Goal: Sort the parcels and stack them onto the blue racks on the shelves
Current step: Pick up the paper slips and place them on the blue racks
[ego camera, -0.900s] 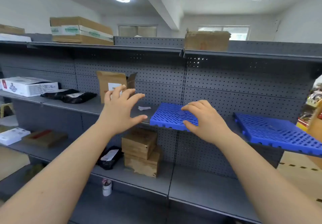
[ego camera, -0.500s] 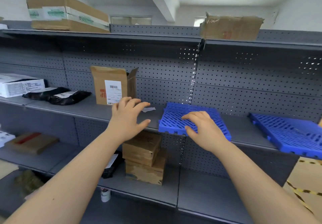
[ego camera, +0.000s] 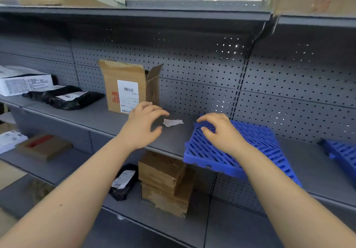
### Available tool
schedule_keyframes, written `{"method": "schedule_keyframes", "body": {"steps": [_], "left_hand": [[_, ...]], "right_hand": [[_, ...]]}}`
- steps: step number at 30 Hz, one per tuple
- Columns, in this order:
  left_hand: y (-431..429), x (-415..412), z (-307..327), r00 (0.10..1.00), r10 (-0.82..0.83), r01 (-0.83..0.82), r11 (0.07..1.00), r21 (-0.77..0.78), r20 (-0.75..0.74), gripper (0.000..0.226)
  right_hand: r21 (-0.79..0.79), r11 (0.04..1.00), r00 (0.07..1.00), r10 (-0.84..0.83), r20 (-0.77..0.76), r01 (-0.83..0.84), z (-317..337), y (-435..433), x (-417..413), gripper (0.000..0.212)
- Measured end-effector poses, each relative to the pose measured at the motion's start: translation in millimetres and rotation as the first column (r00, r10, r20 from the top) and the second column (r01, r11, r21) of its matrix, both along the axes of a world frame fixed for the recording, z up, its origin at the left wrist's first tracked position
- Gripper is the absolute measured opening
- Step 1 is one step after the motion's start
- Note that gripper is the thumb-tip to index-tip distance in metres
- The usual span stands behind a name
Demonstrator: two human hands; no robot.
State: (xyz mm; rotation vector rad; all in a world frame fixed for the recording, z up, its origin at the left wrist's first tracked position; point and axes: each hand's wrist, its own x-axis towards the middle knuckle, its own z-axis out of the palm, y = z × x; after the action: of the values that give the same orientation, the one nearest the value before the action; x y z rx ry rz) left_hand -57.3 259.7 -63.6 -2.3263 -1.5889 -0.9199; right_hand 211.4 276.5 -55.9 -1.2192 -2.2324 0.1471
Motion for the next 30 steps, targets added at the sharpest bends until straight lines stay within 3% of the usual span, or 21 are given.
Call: {"method": "schedule_keyframes", "body": {"steps": [4,10,16,21,25,30], "left_hand": [[49.4,-2.6,17.0,0.995,0.067,-0.068,0.998,-0.016,-0.078,0.046],[101.1,-11.4,12.3,0.980,0.141,-0.117,0.980,-0.162,0.143,0.039],[136.9,-21.5,-20.5,0.975,0.173,-0.216,0.890,-0.402,-0.139,0.049],[168.6,-25.0,-27.0,0.988,0.148,-0.155,0.859,-0.488,-0.053,0.047],[190.1,-17.7,-28.3,0.984,0.148,-0.055,0.783,-0.620,0.100,0.053],[209.7,-12.0,-39.6,0.976,0.186,-0.071,0.765,-0.640,0.113,0.044]], "right_hand": [[0.027,0.996,0.997,0.079,0.009,-0.080,20.4,55.8,-0.6,0.026],[-0.115,0.981,0.988,0.156,-0.022,-0.157,23.8,132.4,-12.3,0.023],[-0.223,0.975,0.984,0.024,0.176,0.016,-14.4,177.1,-41.9,0.036],[-0.279,0.948,0.940,-0.054,0.336,0.154,-23.0,190.0,-56.4,0.030],[-0.265,0.932,0.820,-0.055,0.570,0.246,-30.9,196.1,-74.9,0.043],[-0.227,0.931,0.762,-0.079,0.643,0.287,-38.4,204.3,-90.2,0.051]]}}
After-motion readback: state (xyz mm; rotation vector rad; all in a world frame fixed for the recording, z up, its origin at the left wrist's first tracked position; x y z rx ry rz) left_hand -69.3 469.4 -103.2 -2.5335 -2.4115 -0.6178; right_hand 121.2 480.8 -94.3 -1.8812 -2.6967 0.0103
